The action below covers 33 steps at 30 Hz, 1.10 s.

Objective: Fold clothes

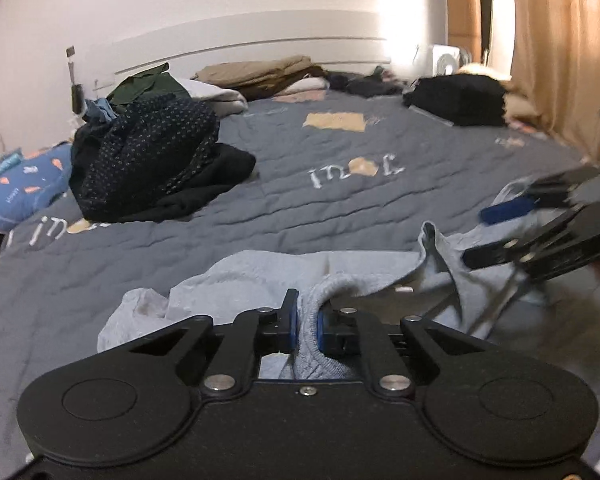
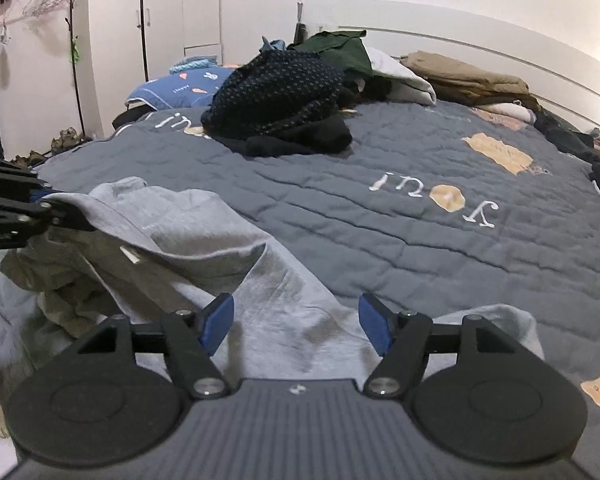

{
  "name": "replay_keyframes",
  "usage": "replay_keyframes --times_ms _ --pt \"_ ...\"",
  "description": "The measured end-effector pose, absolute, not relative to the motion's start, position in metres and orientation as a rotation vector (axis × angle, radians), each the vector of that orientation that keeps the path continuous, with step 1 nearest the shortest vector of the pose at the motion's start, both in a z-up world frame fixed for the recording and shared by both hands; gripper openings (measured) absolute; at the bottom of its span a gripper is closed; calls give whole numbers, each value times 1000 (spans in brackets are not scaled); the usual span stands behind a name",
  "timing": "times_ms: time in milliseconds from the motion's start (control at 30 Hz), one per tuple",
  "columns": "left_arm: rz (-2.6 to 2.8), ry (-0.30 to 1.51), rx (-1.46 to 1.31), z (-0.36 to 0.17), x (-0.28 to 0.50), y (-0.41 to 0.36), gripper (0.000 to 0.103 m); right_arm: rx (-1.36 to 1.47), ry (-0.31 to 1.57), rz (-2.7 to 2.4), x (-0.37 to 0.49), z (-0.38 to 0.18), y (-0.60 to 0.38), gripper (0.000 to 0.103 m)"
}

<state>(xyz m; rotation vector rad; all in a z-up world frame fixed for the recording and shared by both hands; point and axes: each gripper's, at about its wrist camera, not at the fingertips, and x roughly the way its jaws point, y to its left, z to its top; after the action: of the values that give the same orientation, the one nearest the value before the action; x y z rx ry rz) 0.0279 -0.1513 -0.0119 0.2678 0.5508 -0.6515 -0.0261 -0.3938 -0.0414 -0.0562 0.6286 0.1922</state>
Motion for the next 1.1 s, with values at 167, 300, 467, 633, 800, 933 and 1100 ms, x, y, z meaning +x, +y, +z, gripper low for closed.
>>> replay_keyframes --times_ms 167,300,467,633,800,933,1100 --pt "-698 554 281 -12 16 -151 9 -101 624 208 -24 -48 -376 74" --pt "-737 546 266 -10 11 -149 9 -147 612 213 -23 -54 -361 74" --pt "-741 550 278 -12 8 -145 9 -5 638 145 -14 -63 -380 10" --pt "-735 566 309 -17 6 -142 11 112 629 93 -15 -59 -401 5" --pt "-736 581 339 -20 4 -138 21 170 521 95 -28 -27 -411 4" --pt "-768 556 352 -17 -3 -133 58 214 476 91 -37 -10 -421 4" --pt "-800 564 395 -23 -9 -137 65 229 462 89 -43 -3 -429 4"
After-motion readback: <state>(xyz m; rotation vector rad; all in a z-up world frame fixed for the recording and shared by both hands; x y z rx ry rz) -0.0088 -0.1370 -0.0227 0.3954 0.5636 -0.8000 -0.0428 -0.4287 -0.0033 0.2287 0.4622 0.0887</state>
